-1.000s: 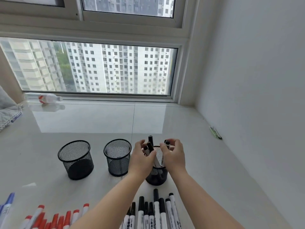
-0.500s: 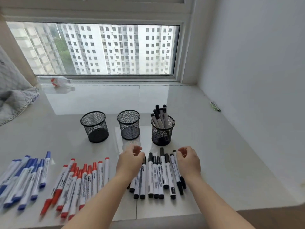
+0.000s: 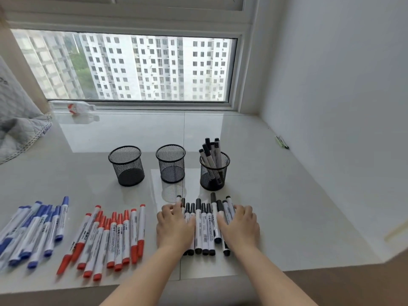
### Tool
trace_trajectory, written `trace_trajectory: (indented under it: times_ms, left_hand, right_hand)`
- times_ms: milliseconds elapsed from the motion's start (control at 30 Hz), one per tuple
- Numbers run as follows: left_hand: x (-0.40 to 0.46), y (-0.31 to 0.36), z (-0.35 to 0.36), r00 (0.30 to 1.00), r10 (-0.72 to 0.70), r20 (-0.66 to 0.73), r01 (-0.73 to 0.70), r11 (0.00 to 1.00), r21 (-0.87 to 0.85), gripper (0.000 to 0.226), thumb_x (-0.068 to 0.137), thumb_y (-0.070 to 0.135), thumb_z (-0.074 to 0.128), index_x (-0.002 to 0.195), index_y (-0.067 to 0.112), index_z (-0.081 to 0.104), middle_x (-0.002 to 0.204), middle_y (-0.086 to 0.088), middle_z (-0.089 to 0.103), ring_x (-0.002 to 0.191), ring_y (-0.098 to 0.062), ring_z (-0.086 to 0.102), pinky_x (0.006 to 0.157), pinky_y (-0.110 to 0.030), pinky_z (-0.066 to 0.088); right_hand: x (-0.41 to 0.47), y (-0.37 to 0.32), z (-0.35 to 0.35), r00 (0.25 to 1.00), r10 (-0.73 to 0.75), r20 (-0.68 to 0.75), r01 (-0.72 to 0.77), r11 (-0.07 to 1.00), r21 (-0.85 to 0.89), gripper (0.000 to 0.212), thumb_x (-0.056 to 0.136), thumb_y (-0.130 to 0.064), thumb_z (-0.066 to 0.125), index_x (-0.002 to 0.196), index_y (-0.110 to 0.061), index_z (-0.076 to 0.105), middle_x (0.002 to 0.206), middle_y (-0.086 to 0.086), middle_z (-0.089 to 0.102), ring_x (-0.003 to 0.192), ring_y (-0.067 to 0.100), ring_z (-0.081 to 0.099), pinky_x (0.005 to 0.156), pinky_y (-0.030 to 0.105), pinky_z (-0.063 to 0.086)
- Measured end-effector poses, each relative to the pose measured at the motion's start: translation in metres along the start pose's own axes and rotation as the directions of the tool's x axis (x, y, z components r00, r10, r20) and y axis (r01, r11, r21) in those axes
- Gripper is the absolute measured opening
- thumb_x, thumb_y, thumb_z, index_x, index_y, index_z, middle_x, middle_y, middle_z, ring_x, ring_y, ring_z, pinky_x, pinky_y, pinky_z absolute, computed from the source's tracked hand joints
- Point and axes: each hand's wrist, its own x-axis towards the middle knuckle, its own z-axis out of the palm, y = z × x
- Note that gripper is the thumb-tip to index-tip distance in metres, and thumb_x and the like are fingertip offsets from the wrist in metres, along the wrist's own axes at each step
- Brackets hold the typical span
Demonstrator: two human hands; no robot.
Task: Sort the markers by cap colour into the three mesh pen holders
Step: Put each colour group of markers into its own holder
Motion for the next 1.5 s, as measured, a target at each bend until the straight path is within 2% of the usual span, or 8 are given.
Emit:
trace_trajectory:
  times_ms: [467, 800, 900, 1033, 1133, 1267, 1400, 1500]
  left_hand:
    - [0.001, 0.001, 0.007, 0.997, -0.082, 0.006, 0.081, 0.997, 0.015, 0.055, 0.095, 0.038, 0.034, 0.143, 0.021, 0.013, 0.135, -0.012, 0.030, 0.123, -0.028, 0.031, 0.103, -0.041, 0.028]
    - [0.017, 0.001, -0.001, 0.990, -0.105, 0.094, 0.093, 0.988, 0.124, 0.048, 0.091, 0.040, 0.040, 0.123, 0.004, 0.038, 0.124, -0.014, 0.046, 0.113, -0.029, 0.042, 0.094, -0.039, 0.037]
    - [0.022, 0.000, -0.004, 0.985, -0.130, 0.112, 0.117, 0.987, 0.111, 0.049, 0.089, 0.040, 0.046, 0.120, 0.003, 0.042, 0.118, -0.014, 0.052, 0.107, -0.029, 0.048, 0.087, -0.037, 0.041]
    - [0.027, -0.005, -0.011, 0.991, -0.109, 0.078, 0.102, 0.990, 0.093, 0.029, 0.085, 0.033, 0.052, 0.100, 0.008, 0.054, 0.088, -0.006, 0.059, 0.075, -0.022, 0.052, 0.063, -0.027, 0.039]
    - [0.031, -0.007, -0.014, 0.991, -0.102, 0.088, 0.089, 0.985, 0.148, 0.027, 0.085, 0.038, 0.051, 0.087, 0.011, 0.056, 0.089, -0.008, 0.064, 0.072, -0.024, 0.050, 0.062, -0.026, 0.037]
    - [0.037, -0.004, -0.017, 0.984, -0.078, 0.158, 0.045, 0.978, 0.202, 0.026, 0.082, 0.032, 0.052, 0.093, 0.011, 0.062, 0.086, -0.008, 0.060, 0.073, -0.024, 0.050, 0.062, -0.025, 0.038]
    - [0.043, 0.000, -0.028, 0.970, -0.113, 0.216, 0.078, 0.983, 0.166, 0.029, 0.081, 0.039, 0.054, 0.086, 0.012, 0.058, 0.083, -0.006, 0.052, 0.073, -0.023, 0.050, 0.060, -0.023, 0.039]
    - [0.050, 0.001, -0.034, 0.953, -0.151, 0.262, 0.123, 0.985, 0.120, 0.031, 0.080, 0.042, 0.056, 0.082, 0.011, 0.057, 0.078, -0.004, 0.053, 0.067, -0.019, 0.050, 0.052, -0.022, 0.038]
  right_hand:
    - [0.003, -0.006, -0.004, 0.998, 0.039, 0.052, -0.035, 0.997, -0.074, 0.050, 0.088, -0.046, 0.039, 0.121, -0.009, 0.044, 0.122, 0.006, 0.043, 0.111, 0.025, 0.045, 0.089, 0.037, 0.037]
    - [0.017, -0.007, -0.016, 0.983, 0.058, 0.173, -0.038, 0.993, -0.113, 0.049, 0.093, -0.038, 0.038, 0.124, -0.001, 0.038, 0.129, 0.015, 0.046, 0.115, 0.032, 0.049, 0.088, 0.033, 0.043]
    - [0.020, -0.005, -0.016, 0.985, 0.058, 0.164, -0.042, 0.994, -0.097, 0.041, 0.091, -0.030, 0.043, 0.119, -0.001, 0.044, 0.124, 0.015, 0.053, 0.112, 0.031, 0.053, 0.087, 0.033, 0.043]
    - [0.024, 0.002, -0.018, 0.988, 0.047, 0.148, -0.037, 0.997, -0.073, 0.025, 0.084, -0.018, 0.047, 0.105, -0.004, 0.054, 0.109, 0.012, 0.064, 0.101, 0.030, 0.060, 0.071, 0.027, 0.041]
    - [0.027, 0.004, -0.019, 0.988, 0.042, 0.147, -0.032, 0.997, -0.069, 0.023, 0.082, -0.020, 0.050, 0.099, -0.007, 0.057, 0.102, 0.010, 0.066, 0.095, 0.030, 0.061, 0.066, 0.027, 0.038]
    - [0.036, 0.012, -0.027, 0.980, 0.126, 0.153, -0.144, 0.983, 0.111, 0.016, 0.078, -0.027, 0.054, 0.075, -0.010, 0.053, 0.077, 0.004, 0.060, 0.067, 0.023, 0.054, 0.054, 0.025, 0.035]
    - [0.057, 0.004, -0.050, 0.953, 0.226, 0.201, -0.297, 0.827, 0.477, 0.009, 0.074, -0.014, 0.057, 0.067, -0.011, 0.052, 0.053, 0.002, 0.055, 0.044, 0.018, 0.056, 0.045, 0.025, 0.045]
    - [0.082, -0.021, -0.073, 0.964, 0.188, 0.186, -0.263, 0.757, 0.598, 0.014, 0.072, -0.008, 0.058, 0.062, -0.011, 0.049, 0.047, 0.003, 0.050, 0.036, 0.018, 0.047, 0.040, 0.023, 0.040]
